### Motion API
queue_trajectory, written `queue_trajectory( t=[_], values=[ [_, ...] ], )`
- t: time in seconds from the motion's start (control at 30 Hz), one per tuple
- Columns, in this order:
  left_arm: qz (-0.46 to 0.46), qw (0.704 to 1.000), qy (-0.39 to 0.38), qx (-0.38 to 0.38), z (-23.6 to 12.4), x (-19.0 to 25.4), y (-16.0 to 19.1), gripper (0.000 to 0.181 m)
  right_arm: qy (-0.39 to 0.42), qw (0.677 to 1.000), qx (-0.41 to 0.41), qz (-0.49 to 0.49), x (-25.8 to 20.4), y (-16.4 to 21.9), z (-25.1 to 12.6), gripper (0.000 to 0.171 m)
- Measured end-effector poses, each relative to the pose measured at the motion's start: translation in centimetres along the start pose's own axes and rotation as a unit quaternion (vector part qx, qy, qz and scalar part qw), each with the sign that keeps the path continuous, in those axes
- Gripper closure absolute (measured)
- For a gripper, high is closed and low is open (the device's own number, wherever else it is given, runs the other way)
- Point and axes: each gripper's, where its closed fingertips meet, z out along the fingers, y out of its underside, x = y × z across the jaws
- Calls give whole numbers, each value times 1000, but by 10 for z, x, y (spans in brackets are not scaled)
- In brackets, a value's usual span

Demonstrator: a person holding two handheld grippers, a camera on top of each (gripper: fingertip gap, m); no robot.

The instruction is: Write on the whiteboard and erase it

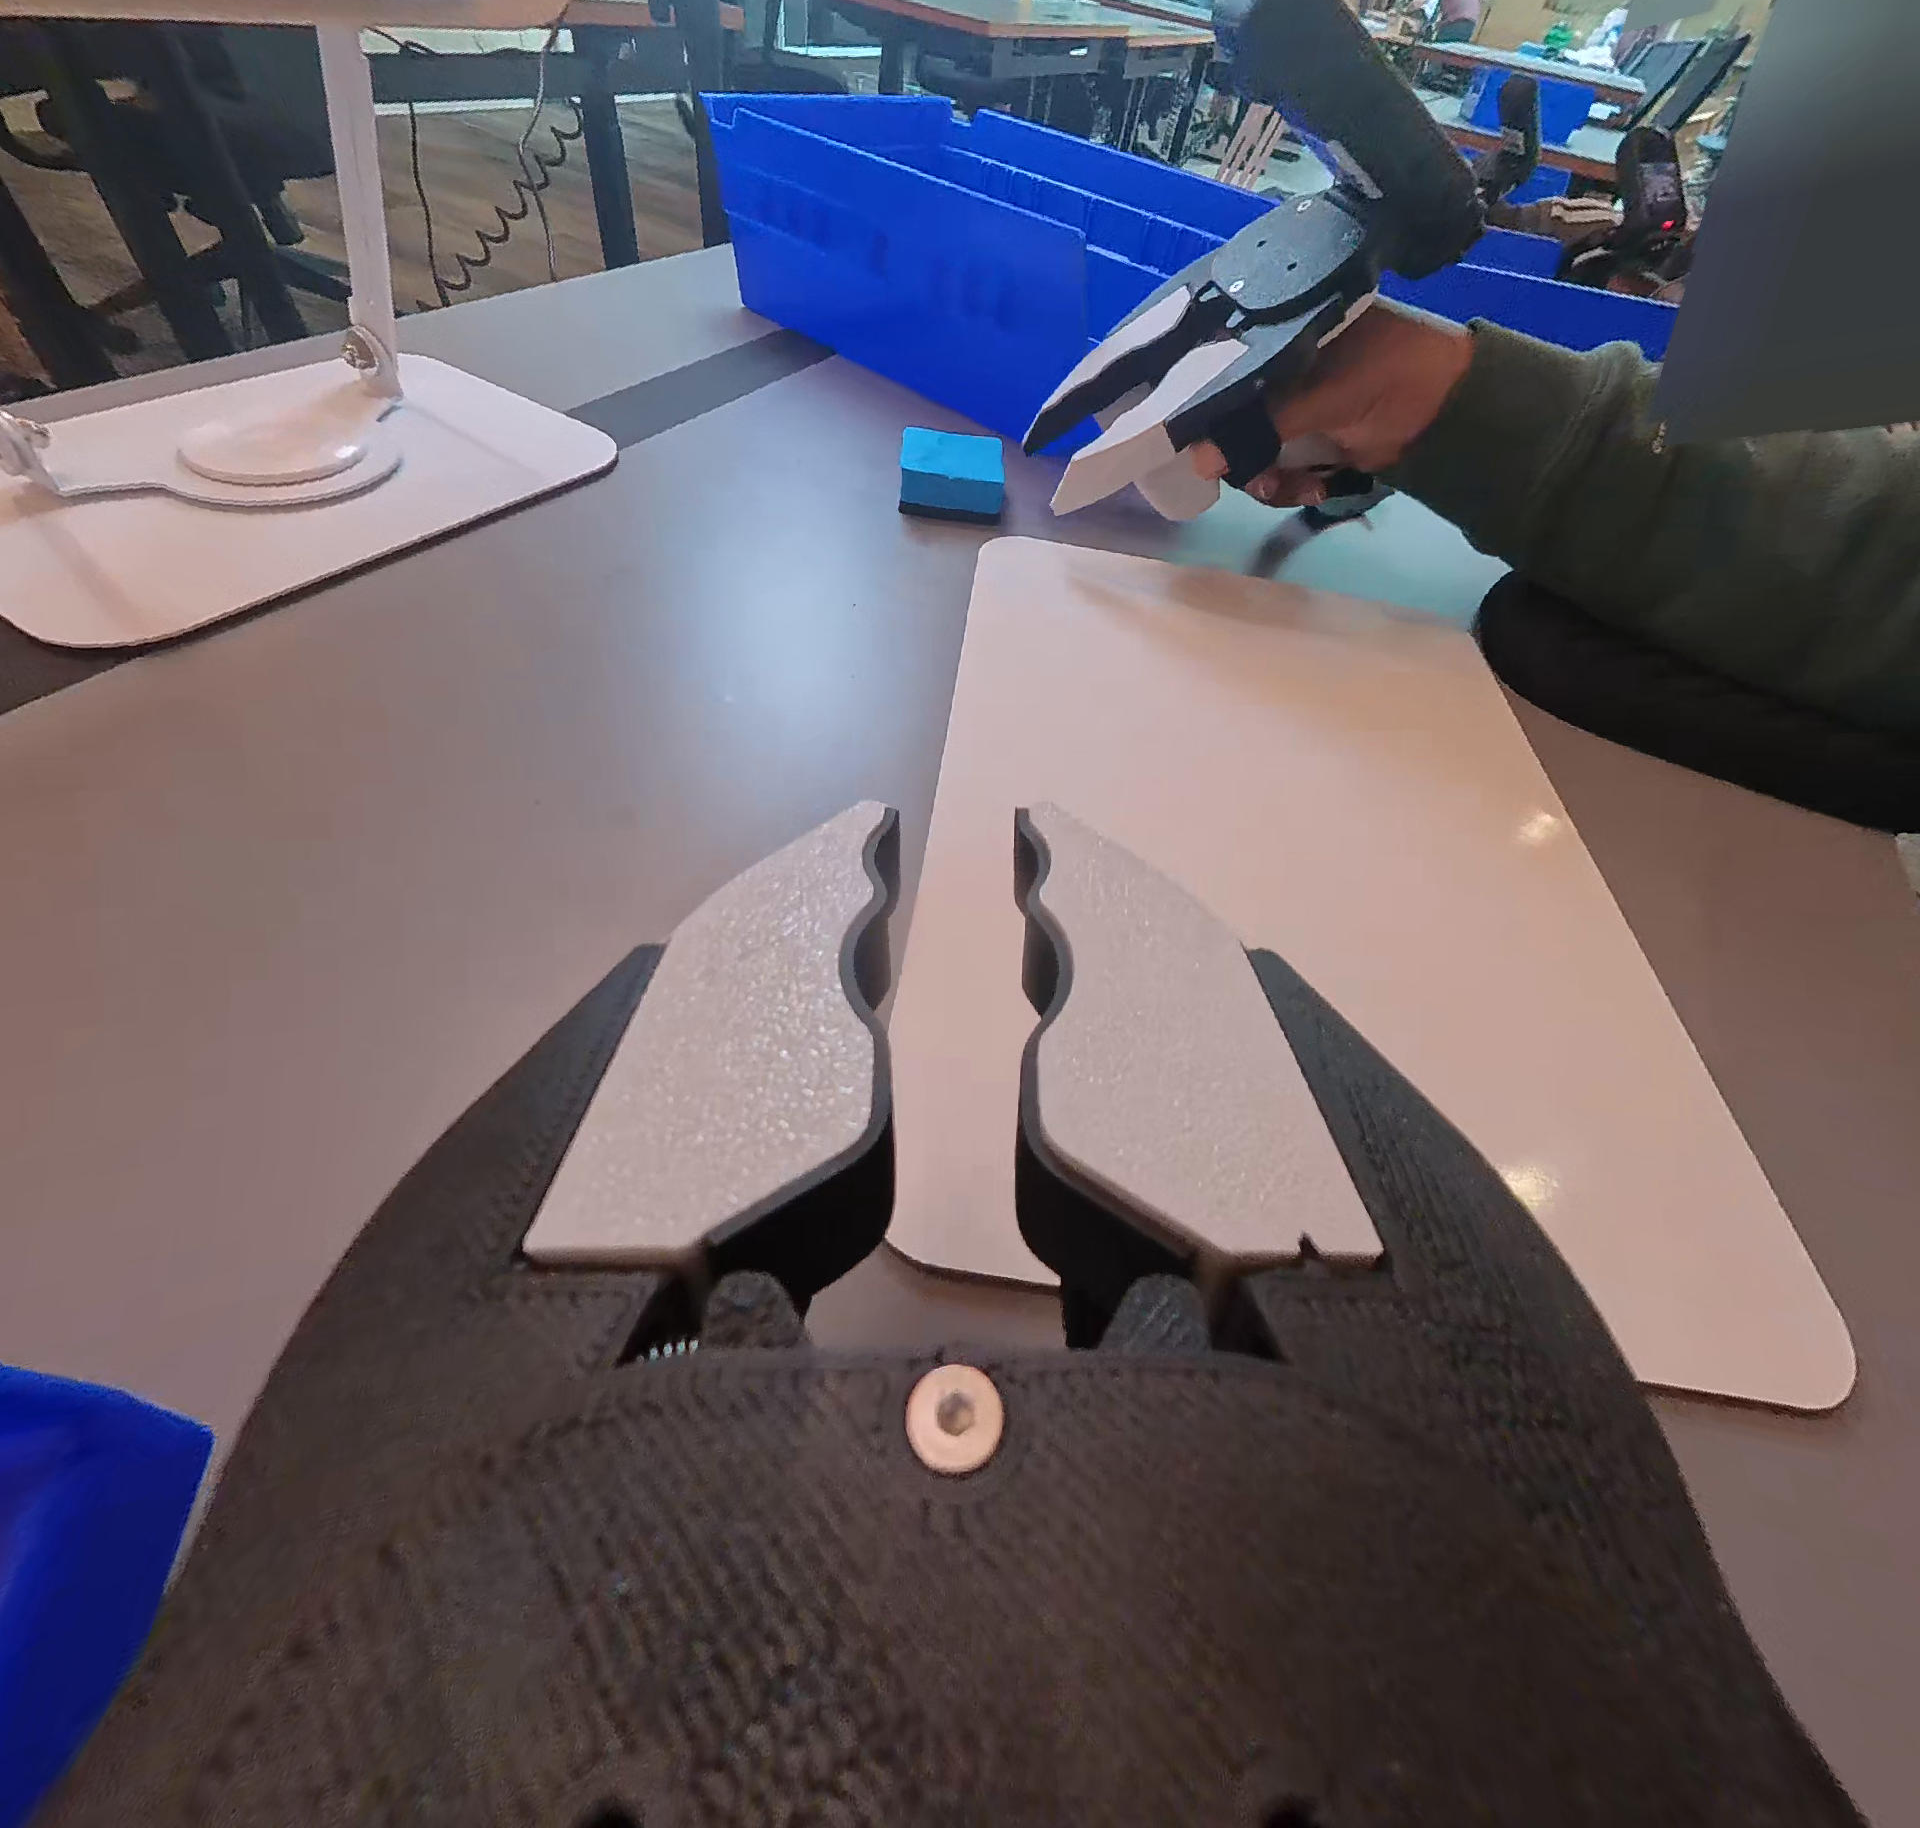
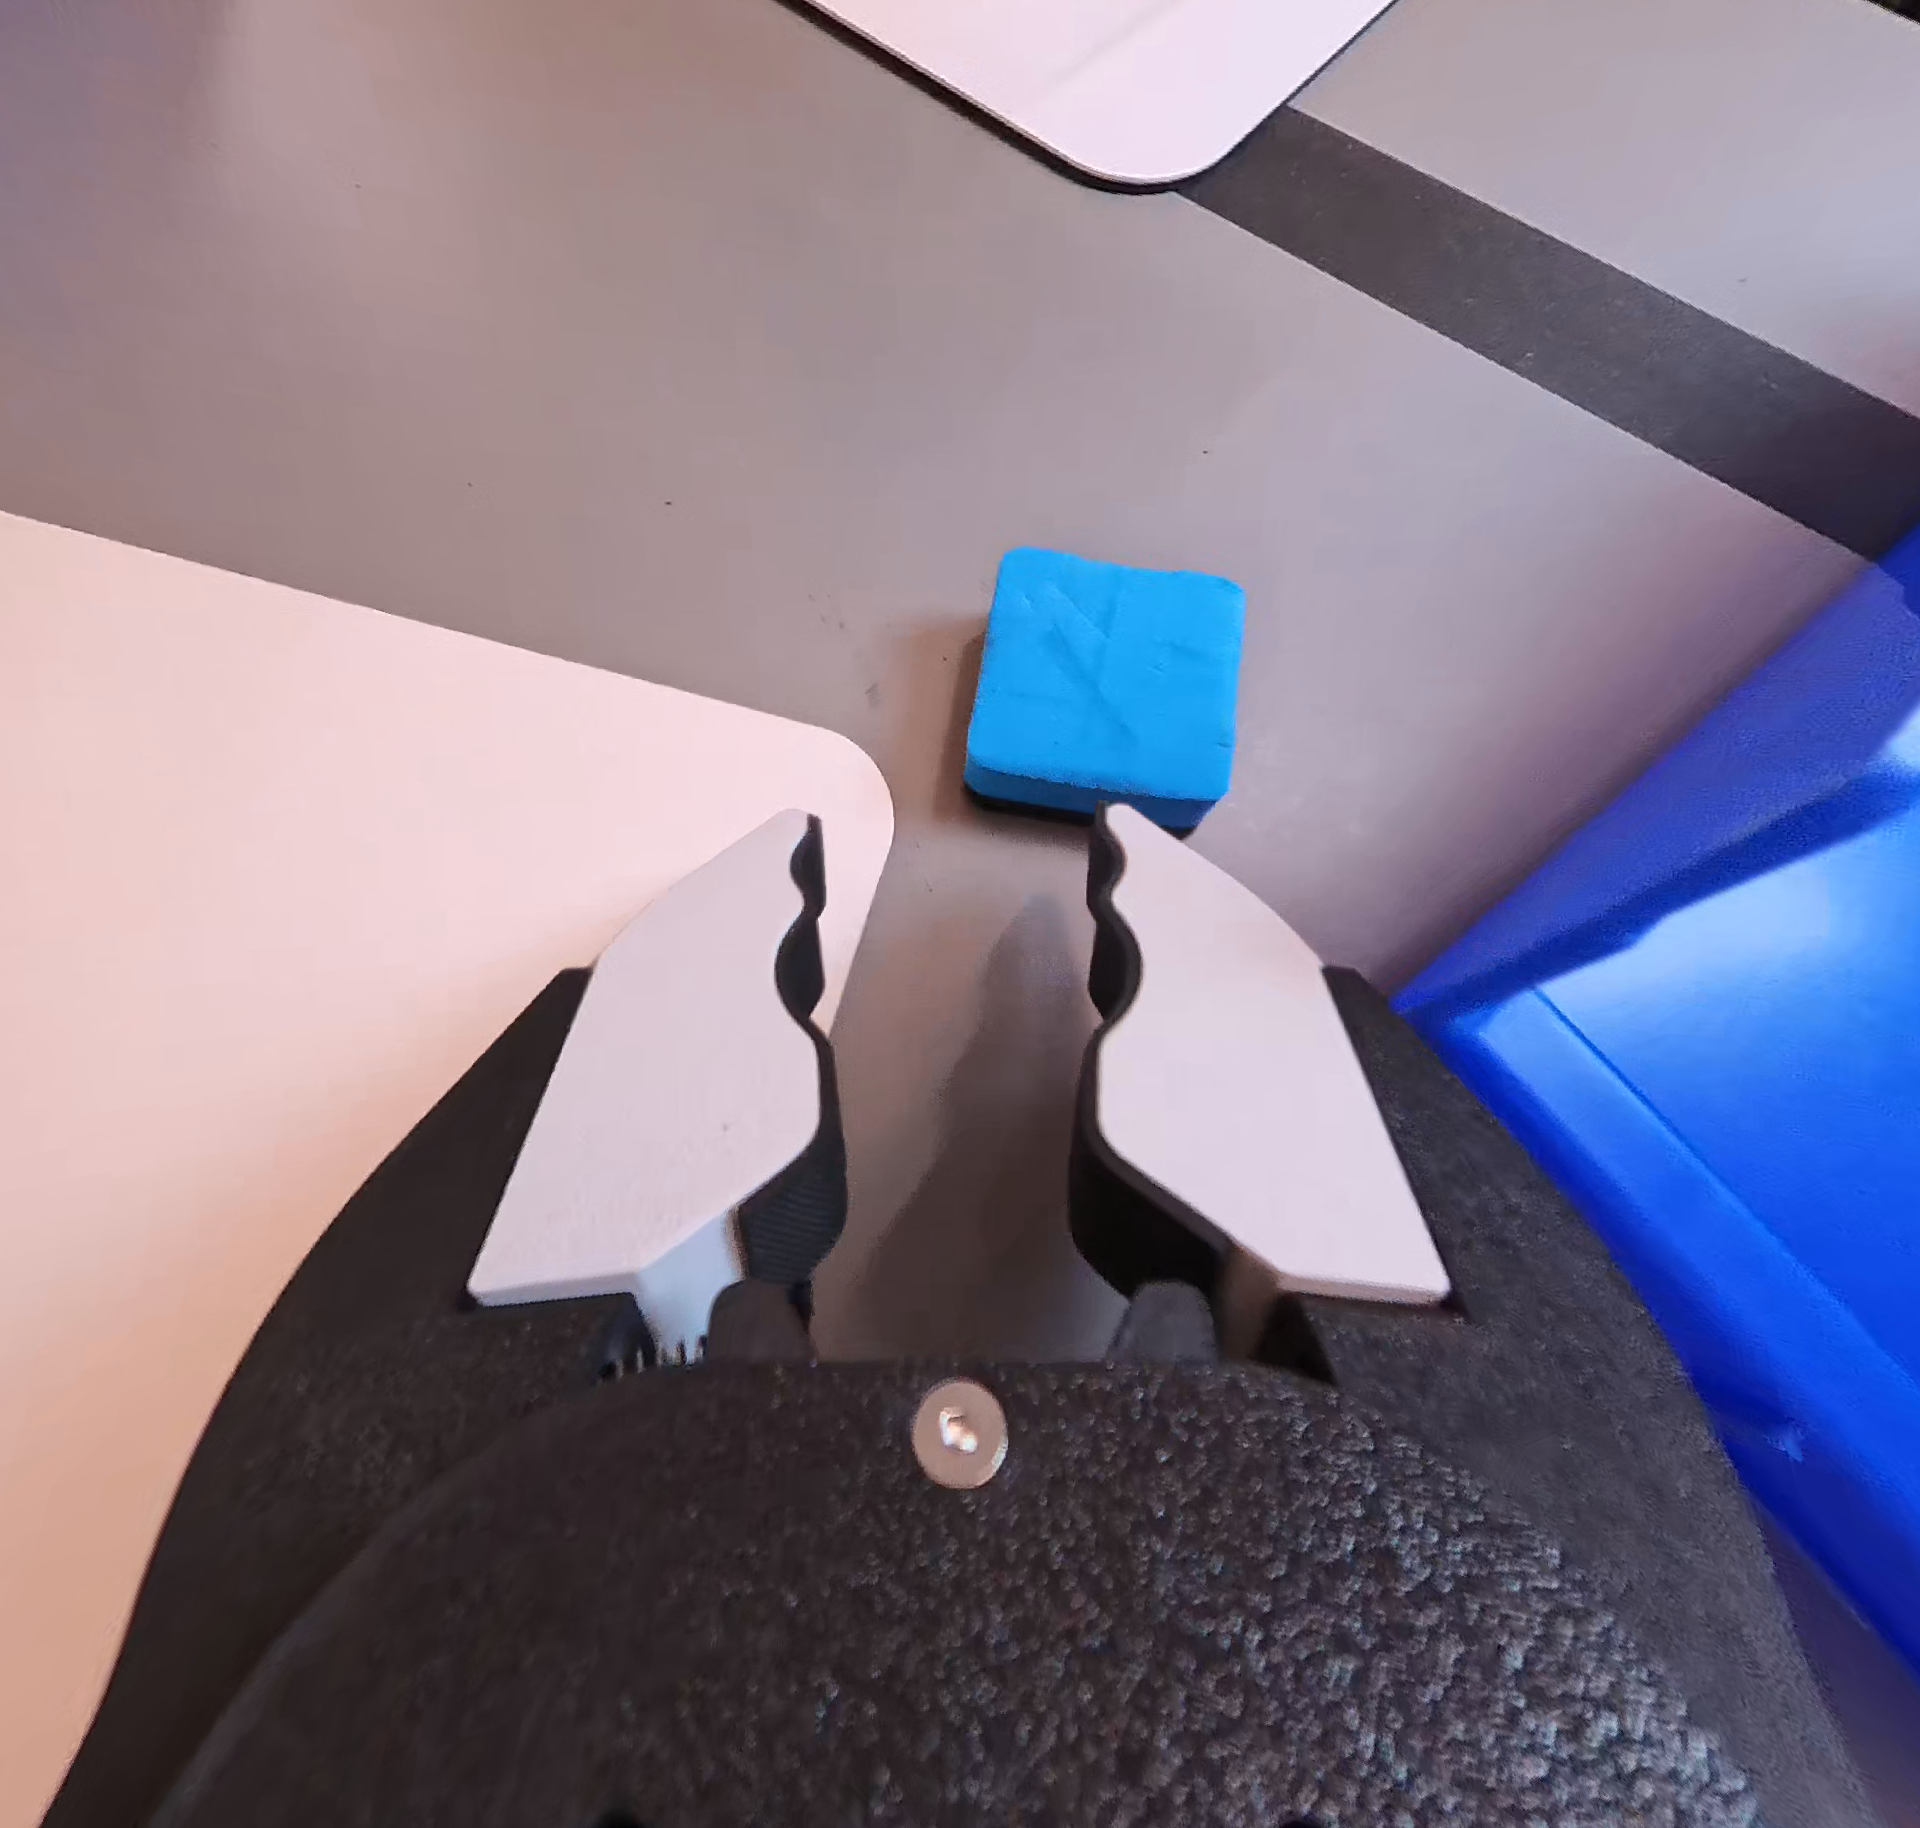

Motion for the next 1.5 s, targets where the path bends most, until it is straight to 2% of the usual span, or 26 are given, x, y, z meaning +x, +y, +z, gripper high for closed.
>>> queue_trajectory(
  t=[0.3,0.4,0.5,0.57,0.73,0.8,0.87,0.97,1.1,1.17,1.3,1.4,1.43,1.5],
  values=[
    [-2,1000,-2,1,1,-2,1,162,2,1000,10,-14,0,-9,16,126],
    [14,1000,-14,6,0,-3,-2,163,7,999,36,-36,-2,-20,-5,126],
    [35,999,-32,16,-4,-6,-9,163,50,994,56,-74,13,-32,-43,129],
    [55,997,-43,17,-8,-9,-15,163,67,993,29,-91,25,-27,-62,128],
    [112,989,-98,3,-32,-23,-44,165,91,981,-91,-143,48,16,-85,125],
    [132,983,-121,-33,-49,-30,-50,166,113,974,-128,-147,60,31,-92,115],
    [145,974,-152,-77,-69,-39,-52,159,148,963,-171,-145,79,49,-97,108],
    [146,958,-204,-136,-104,-55,-50,148,198,942,-224,-155,109,72,-99,107],
    [124,921,-254,-267,-143,-78,-10,134,233,927,-205,-212,127,64,-94,130],
    [119,892,-278,-337,-157,-92,17,132,249,920,-200,-225,133,60,-91,126],
    [114,850,-297,-420,-167,-108,50,125,263,916,-189,-238,137,50,-87,115],
    [100,824,-292,-475,-174,-114,75,120,269,909,-197,-250,145,54,-79,127],
    [98,820,-289,-485,-174,-116,81,119,265,910,-194,-254,146,56,-74,133],
    [95,820,-284,-489,-170,-118,88,121,268,908,-177,-270,145,53,-68,134]
  ],
)
